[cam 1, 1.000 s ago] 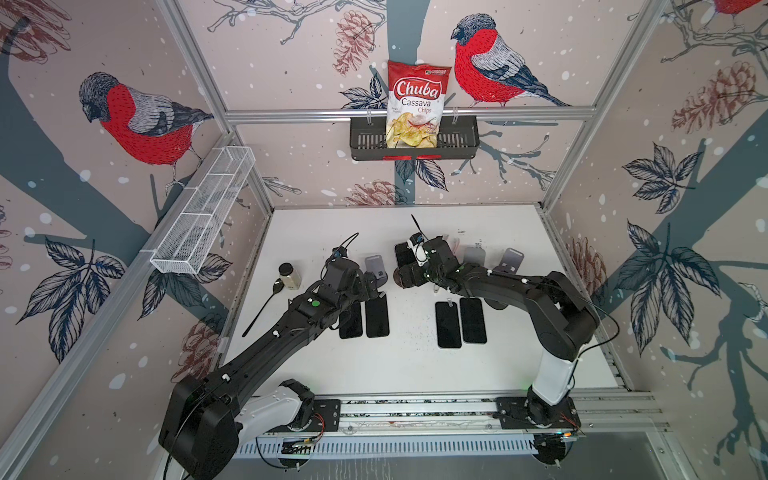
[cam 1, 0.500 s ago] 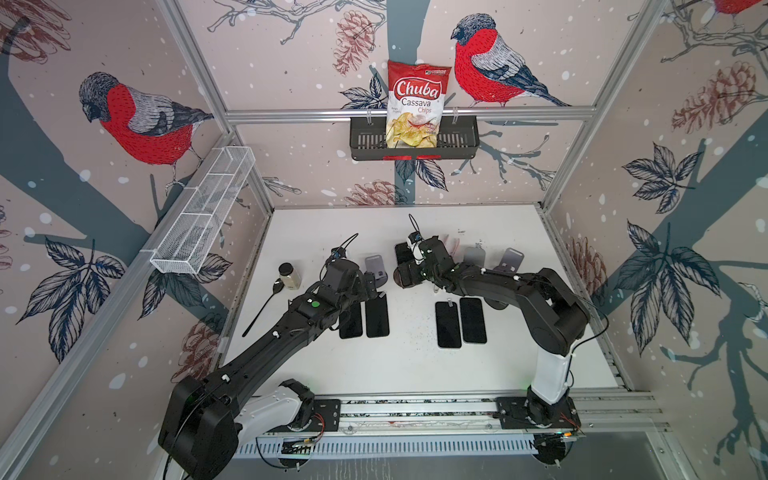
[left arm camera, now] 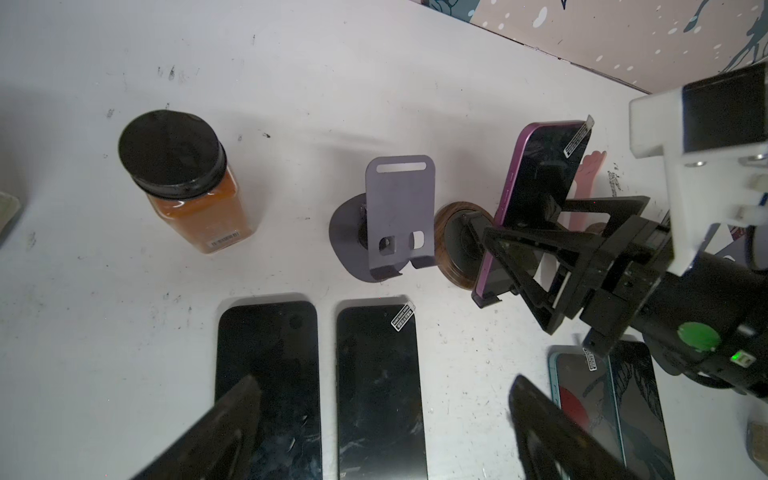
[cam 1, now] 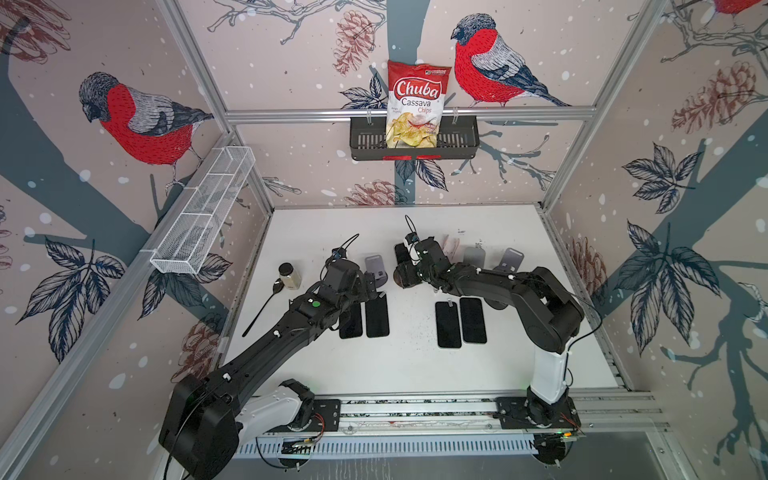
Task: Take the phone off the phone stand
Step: 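Lift the purple-edged phone off its brown stand with the right gripper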
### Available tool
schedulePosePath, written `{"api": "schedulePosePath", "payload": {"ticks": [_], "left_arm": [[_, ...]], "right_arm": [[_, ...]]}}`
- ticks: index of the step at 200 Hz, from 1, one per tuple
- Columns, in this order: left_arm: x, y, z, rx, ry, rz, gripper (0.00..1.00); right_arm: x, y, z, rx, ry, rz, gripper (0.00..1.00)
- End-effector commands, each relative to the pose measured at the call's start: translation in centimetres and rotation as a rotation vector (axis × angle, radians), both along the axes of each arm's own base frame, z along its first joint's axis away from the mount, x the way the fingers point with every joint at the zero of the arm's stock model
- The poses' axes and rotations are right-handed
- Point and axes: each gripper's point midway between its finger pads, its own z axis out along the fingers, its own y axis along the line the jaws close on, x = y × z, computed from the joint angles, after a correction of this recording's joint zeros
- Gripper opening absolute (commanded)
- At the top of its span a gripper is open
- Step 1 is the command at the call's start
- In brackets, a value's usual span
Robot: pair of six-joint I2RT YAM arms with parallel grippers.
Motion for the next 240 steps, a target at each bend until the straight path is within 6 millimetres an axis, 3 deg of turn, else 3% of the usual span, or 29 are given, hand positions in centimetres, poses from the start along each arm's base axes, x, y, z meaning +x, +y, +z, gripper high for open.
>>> {"api": "schedulePosePath", "payload": {"ticks": [1,33,108,145,240], "left_arm": [[0.7,-0.1,0.7,-0.001,-0.047,0.005,0.93],[0.8,-0.2,0.9,-0.008,-0.059,0.001,0.93],[0.9,-0.3,0.4,0.000,-0.056,-0.003,0.93],[0.9,-0.2,0.2,0.000,-0.054,-0.004,0.93],[0.4,0.7,-0.3,-0.027,-0.105,0.036,0.94]], "right_arm": [[0.7,-0.2,0.4,-0.003,-0.027,-0.042,0.68],[0.7,-0.3,0.8,-0.001,-0.030,-0.042,0.65],[0.4,-0.7,5.3,0.032,-0.084,-0.056,0.64],[-0.5,-1.1,5.8,0.004,-0.044,-0.087,0.64],[-9.7,-1.8,3.3,-0.067,0.137,-0.074,0.64]]}}
